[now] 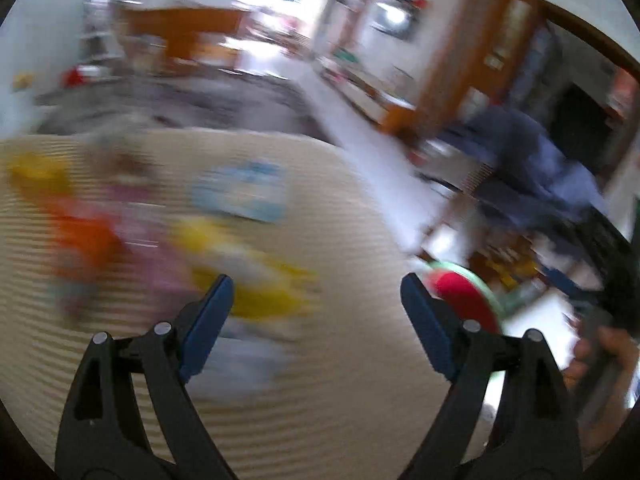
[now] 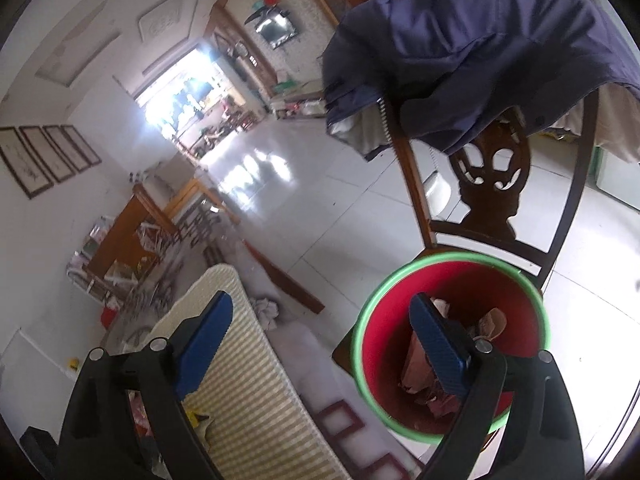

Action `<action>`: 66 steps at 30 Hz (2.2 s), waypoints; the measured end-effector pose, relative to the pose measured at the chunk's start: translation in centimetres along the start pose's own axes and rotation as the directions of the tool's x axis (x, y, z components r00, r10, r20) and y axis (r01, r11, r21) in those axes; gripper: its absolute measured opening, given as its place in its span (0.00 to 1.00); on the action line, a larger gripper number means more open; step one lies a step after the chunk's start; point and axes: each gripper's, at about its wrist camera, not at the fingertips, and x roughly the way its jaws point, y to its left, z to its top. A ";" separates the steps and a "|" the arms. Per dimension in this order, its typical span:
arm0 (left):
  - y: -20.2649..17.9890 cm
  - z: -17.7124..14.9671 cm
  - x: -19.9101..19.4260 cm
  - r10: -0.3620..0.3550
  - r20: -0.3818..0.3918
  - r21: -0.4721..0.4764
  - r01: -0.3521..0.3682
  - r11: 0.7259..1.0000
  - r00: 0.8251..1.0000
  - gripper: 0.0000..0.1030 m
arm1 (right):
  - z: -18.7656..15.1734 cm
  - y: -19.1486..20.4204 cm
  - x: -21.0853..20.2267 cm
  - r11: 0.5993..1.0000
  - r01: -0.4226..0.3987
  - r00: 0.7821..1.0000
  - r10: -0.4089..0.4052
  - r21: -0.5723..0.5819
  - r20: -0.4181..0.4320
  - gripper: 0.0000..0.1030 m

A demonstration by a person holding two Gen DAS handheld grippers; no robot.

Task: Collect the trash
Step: 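Move back over the table and grasp the orange chip bag with the left gripper, then grasp the long yellow package with the right gripper while the left holds the orange bag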

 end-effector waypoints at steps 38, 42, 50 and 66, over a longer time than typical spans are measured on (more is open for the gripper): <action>17.1 -5.8 -5.6 0.073 -0.109 -0.316 -0.104 0.943 0.991 0.59 | -9.0 13.5 5.7 0.856 -0.156 0.962 0.020 -0.493 -0.271 0.85; 17.1 -6.0 -5.5 0.043 -0.107 -0.318 -0.075 0.945 0.993 0.59 | -11.4 16.8 7.4 0.797 -0.255 0.936 0.062 -0.547 -0.345 0.85; 16.9 -5.5 -6.7 0.039 -0.052 -0.300 -0.053 0.953 0.998 0.60 | -15.9 20.6 11.1 0.676 -0.319 0.905 0.008 -0.664 -0.426 0.85; 17.0 -5.8 -5.6 0.064 -0.091 -0.292 -0.088 0.953 0.994 0.61 | -15.9 19.8 11.1 0.724 -0.451 0.798 0.065 -0.523 -0.599 0.44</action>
